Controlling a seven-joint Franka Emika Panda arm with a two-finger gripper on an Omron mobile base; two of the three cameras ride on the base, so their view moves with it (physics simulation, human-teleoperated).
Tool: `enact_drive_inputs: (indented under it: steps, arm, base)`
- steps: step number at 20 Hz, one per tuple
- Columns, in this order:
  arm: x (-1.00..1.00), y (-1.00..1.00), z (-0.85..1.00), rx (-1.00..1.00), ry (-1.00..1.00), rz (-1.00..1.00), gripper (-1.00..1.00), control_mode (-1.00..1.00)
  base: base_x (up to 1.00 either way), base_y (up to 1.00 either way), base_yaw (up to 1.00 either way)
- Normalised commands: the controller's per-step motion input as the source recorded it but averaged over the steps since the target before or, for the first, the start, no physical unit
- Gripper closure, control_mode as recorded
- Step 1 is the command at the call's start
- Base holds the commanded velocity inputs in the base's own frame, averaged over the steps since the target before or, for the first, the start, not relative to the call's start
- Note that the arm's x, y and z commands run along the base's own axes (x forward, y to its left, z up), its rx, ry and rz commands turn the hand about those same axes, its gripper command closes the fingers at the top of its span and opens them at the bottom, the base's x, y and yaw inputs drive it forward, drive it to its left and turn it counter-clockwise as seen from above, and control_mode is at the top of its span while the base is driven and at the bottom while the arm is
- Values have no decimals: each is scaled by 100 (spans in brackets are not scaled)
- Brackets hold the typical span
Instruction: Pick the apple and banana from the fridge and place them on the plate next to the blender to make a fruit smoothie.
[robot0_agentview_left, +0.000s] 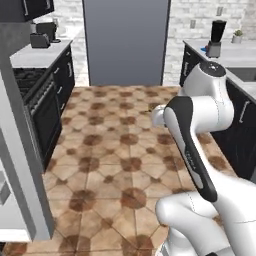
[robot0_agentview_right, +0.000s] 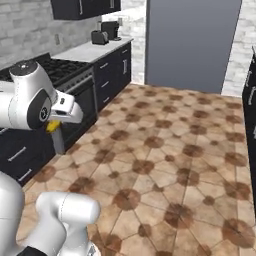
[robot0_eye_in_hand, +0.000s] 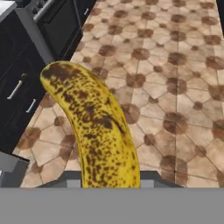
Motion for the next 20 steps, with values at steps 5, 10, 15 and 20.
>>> enact_drive_inputs:
  steps: [5,10,15,20]
  arm:
    - [0,0,0,0,0,0,100,100]
    - [0,0,0,0,0,0,100,100]
    - [0,0,0,0,0,0,100,100]
    - [0,0,0,0,0,0,100,100]
  base:
    - [71,-78,-49]
    - [100,-28,-28]
    - [100,0,-11]
    - [100,5,-6]
